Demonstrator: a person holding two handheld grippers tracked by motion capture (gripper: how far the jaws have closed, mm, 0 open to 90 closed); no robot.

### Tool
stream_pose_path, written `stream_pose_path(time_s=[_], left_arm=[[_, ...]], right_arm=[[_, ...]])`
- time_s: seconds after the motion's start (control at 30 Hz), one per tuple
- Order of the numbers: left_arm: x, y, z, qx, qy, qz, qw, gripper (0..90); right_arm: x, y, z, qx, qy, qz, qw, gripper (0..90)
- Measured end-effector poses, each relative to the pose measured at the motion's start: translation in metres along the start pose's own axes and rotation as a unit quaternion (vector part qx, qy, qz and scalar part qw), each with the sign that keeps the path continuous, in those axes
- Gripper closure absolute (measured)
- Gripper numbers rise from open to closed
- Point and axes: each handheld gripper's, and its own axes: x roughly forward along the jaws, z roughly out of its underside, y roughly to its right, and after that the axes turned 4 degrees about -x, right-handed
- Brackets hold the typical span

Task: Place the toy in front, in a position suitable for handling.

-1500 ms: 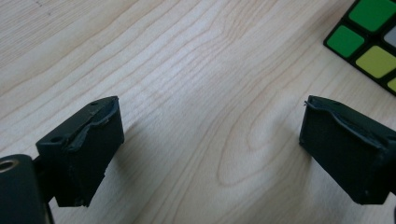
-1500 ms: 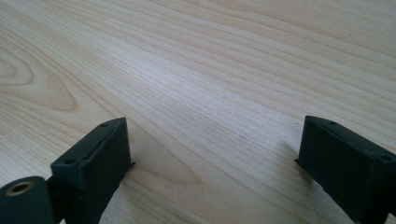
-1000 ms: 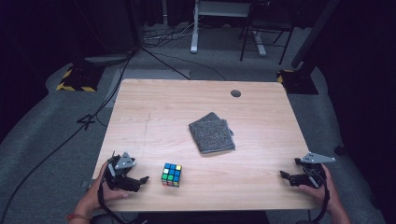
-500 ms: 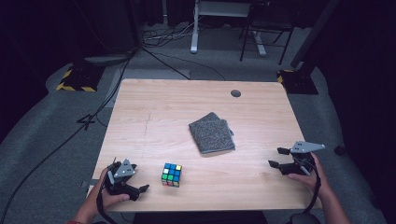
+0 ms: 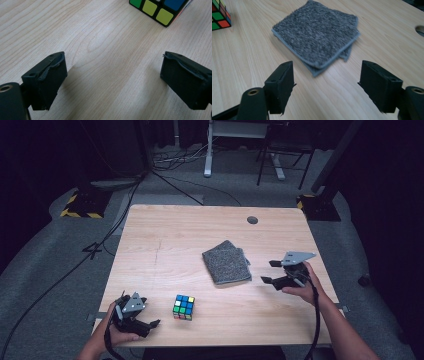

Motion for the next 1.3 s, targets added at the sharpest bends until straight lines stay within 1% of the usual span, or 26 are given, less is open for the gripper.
stream_pose_path(time_s=[0.03, 0.07, 0.1, 0.17, 0.2, 0.27, 0.3, 0.33, 0.4, 0.43, 0.5, 0.53, 0.57, 0.6, 0.63, 0.67, 0.7, 0.73, 0.8, 0.9, 1.07, 1.17, 1.27, 1.3], left_arm=[[0.0, 0.0, 0.0, 0.0, 0.0, 0.0, 1.0, 7.5], [0.0, 0.0, 0.0, 0.0, 0.0, 0.0, 1.0, 7.5], [0.0, 0.0, 0.0, 0.0, 0.0, 0.0, 1.0, 7.5], [0.0, 0.0, 0.0, 0.0, -0.001, 0.0, 1.0, 7.5], [0.0, 0.0, 0.0, 0.0, -0.001, 0.0, 1.0, 7.5], [0.0, 0.0, 0.0, -0.001, 0.0, 0.0, 1.0, 7.5], [0.0, 0.0, 0.0, -0.001, 0.0, -0.001, 1.0, 7.5], [0.0, 0.0, 0.0, -0.001, -0.001, -0.001, 1.0, 7.5], [0.0, 0.0, 0.0, -0.001, 0.0, -0.001, 1.0, 7.5], [0.0, 0.0, 0.0, -0.001, -0.001, -0.001, 1.0, 7.5], [0.0, 0.0, 0.0, -0.001, 0.0, 0.0, 1.0, 7.6], [0.0, 0.0, 0.0, -0.002, 0.0, -0.001, 1.0, 7.6], [0.0, 0.0, 0.0, -0.002, 0.0, -0.001, 1.0, 7.5], [0.0, 0.0, 0.0, -0.002, 0.0, -0.001, 1.0, 7.5], [0.0, 0.0, 0.0, -0.002, 0.0, -0.001, 1.0, 7.5], [0.0, 0.0, 0.0, -0.003, 0.0, -0.001, 1.0, 7.5], [0.0, 0.0, 0.0, -0.003, 0.0, -0.001, 1.0, 7.5], [0.0, 0.0, 0.0, -0.002, 0.0, -0.001, 1.0, 7.5], [0.0, 0.0, 0.0, -0.002, 0.0, -0.001, 1.0, 7.5], [0.001, 0.0, -0.001, 0.0, -0.001, 0.0, 1.0, 7.4], [0.003, 0.002, -0.003, 0.0, 0.0, -0.002, 1.0, 7.3], [0.005, 0.003, -0.006, -0.001, 0.0, -0.001, 1.0, 7.3], [0.007, 0.004, -0.008, 0.005, -0.002, 0.001, 1.0, 7.3], [0.008, 0.005, -0.008, 0.004, -0.001, 0.002, 1.0, 7.3]], right_arm=[[0.0, 0.0, 0.0, 0.0, 0.0, 0.0, 1.0, 27.8], [0.006, -0.002, -0.006, -0.008, -0.002, -0.001, 1.0, 28.0], [0.019, -0.005, -0.017, -0.011, 0.003, -0.012, 0.9999, 28.5], [0.033, -0.009, -0.026, -0.02, -0.002, -0.016, 0.9997, 28.5], [0.033, -0.009, -0.026, -0.02, -0.002, -0.016, 0.9997, 28.5], [0.048, -0.013, -0.033, -0.028, -0.011, -0.021, 0.9993, 28.6], [0.062, -0.015, -0.039, -0.032, -0.018, -0.028, 0.9989, 28.8], [0.062, -0.015, -0.039, -0.032, -0.018, -0.028, 0.9989, 28.8], [0.075, -0.017, -0.044, -0.036, -0.021, -0.031, 0.9986, 29.4], [0.088, -0.018, -0.048, -0.036, -0.025, -0.031, 0.9986, 29.3], [0.101, -0.015, -0.049, -0.027, -0.027, -0.038, 0.9985, 28.9], [0.101, -0.015, -0.049, -0.027, -0.027, -0.038, 0.9985, 28.9], [0.107, -0.014, -0.049, -0.027, -0.034, -0.036, 0.9984, 28.5], [0.114, -0.013, -0.048, -0.031, -0.044, -0.032, 0.998, 28.1], [0.122, -0.012, -0.046, -0.033, -0.053, -0.023, 0.9978, 27.9], [0.125, -0.01, -0.045, -0.029, -0.057, -0.02, 0.9978, 27.6], [0.134, -0.008, -0.042, -0.025, -0.062, -0.023, 0.9975, 26.1], [0.134, -0.008, -0.042, -0.025, -0.062, -0.023, 0.9975, 26.1], [0.138, -0.005, -0.039, -0.013, -0.052, -0.026, 0.9982, 25.3], [0.14, -0.001, -0.036, 0.002, -0.048, -0.04, 0.998, 25.2], [0.136, -0.002, -0.034, -0.003, -0.057, -0.046, 0.9973, 25.6], [0.133, -0.002, -0.03, -0.002, -0.055, -0.047, 0.9974, 25.6], [0.121, -0.006, -0.021, 0.002, -0.054, -0.043, 0.9976, 25.6], [0.118, -0.006, -0.019, 0.002, -0.054, -0.043, 0.9976, 25.6]])
